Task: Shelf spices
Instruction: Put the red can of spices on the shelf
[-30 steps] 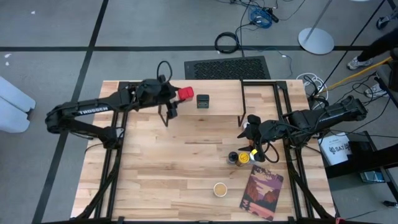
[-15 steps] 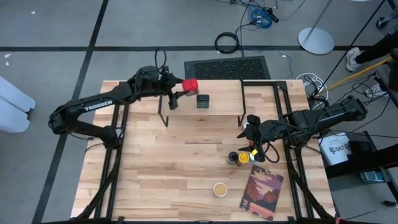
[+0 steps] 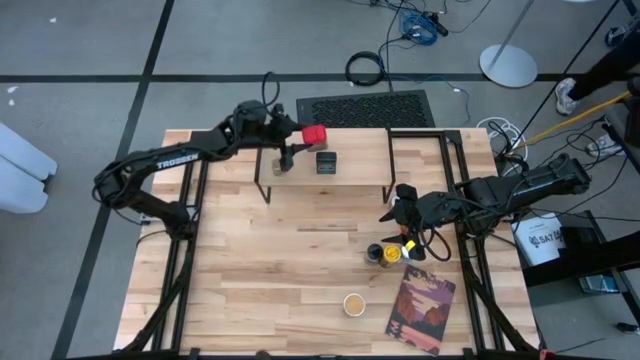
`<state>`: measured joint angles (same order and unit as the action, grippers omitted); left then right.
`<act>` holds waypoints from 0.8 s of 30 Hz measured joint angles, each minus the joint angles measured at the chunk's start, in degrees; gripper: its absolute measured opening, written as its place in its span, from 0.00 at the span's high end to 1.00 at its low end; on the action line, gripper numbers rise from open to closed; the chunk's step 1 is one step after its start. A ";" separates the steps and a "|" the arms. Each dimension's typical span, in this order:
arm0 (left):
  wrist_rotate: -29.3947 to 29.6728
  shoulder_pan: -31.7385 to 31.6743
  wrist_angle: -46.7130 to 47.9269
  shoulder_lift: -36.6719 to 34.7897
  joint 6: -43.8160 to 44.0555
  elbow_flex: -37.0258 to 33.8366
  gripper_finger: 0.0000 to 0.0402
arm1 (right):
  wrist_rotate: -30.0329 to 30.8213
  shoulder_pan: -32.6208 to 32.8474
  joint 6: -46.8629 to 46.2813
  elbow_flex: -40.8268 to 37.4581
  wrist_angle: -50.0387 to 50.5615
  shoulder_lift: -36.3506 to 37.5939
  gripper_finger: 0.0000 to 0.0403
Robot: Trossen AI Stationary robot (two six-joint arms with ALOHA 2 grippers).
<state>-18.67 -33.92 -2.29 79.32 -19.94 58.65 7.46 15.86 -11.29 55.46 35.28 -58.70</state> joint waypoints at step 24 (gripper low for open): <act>-11.13 -4.36 -4.23 4.62 3.06 0.00 0.43 | 0.02 0.00 0.39 -0.02 0.00 0.00 0.40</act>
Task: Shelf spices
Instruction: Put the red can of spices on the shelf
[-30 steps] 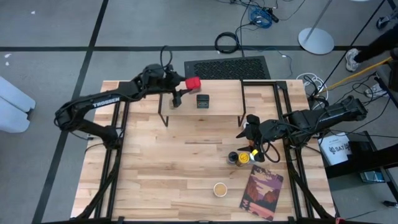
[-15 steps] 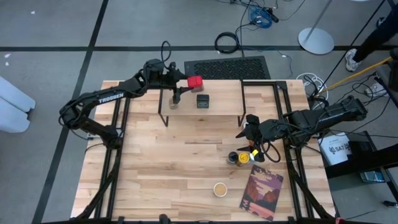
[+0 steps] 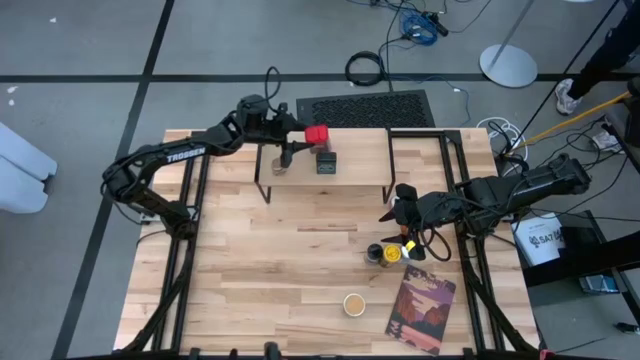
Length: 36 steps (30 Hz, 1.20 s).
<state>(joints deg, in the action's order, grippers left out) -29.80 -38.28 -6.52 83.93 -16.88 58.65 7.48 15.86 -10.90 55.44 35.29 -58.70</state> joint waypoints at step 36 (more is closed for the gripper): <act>-1.68 0.04 -1.14 3.11 1.54 0.00 0.40 | -0.02 0.00 0.29 0.00 -0.37 0.00 0.40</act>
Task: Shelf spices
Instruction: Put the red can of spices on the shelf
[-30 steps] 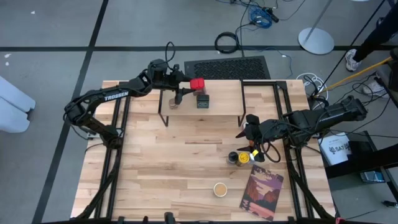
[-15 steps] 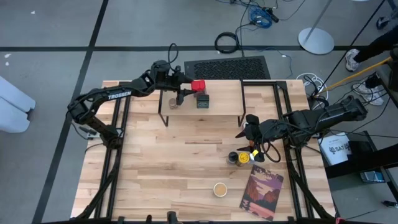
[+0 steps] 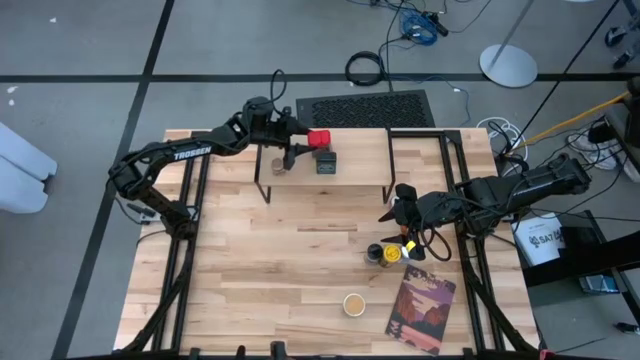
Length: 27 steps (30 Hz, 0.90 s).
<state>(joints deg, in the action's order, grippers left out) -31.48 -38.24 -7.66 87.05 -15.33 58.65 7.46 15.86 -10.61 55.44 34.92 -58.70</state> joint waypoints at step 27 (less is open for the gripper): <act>0.02 0.76 -2.21 4.37 1.29 0.07 0.37 | 0.00 -0.01 0.81 0.00 0.02 0.00 0.40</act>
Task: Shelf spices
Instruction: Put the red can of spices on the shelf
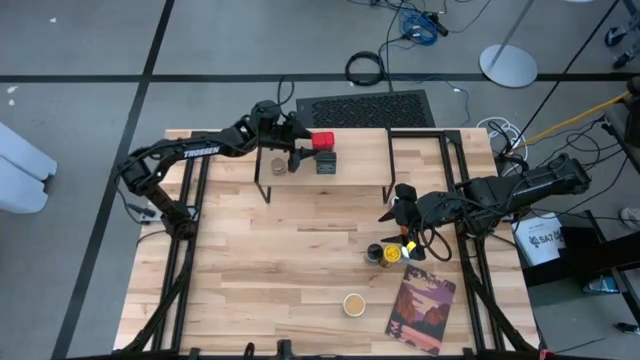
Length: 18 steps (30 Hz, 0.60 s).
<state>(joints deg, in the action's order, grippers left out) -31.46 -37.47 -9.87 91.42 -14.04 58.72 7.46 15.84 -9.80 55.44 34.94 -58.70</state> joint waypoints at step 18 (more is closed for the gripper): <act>0.17 0.00 1.42 -2.56 0.24 0.00 0.37 | 0.00 0.01 0.02 0.00 0.11 -0.02 0.40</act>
<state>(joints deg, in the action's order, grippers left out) -31.29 -37.47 -8.45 88.85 -13.80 58.72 7.46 15.86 -9.78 55.44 35.05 -58.72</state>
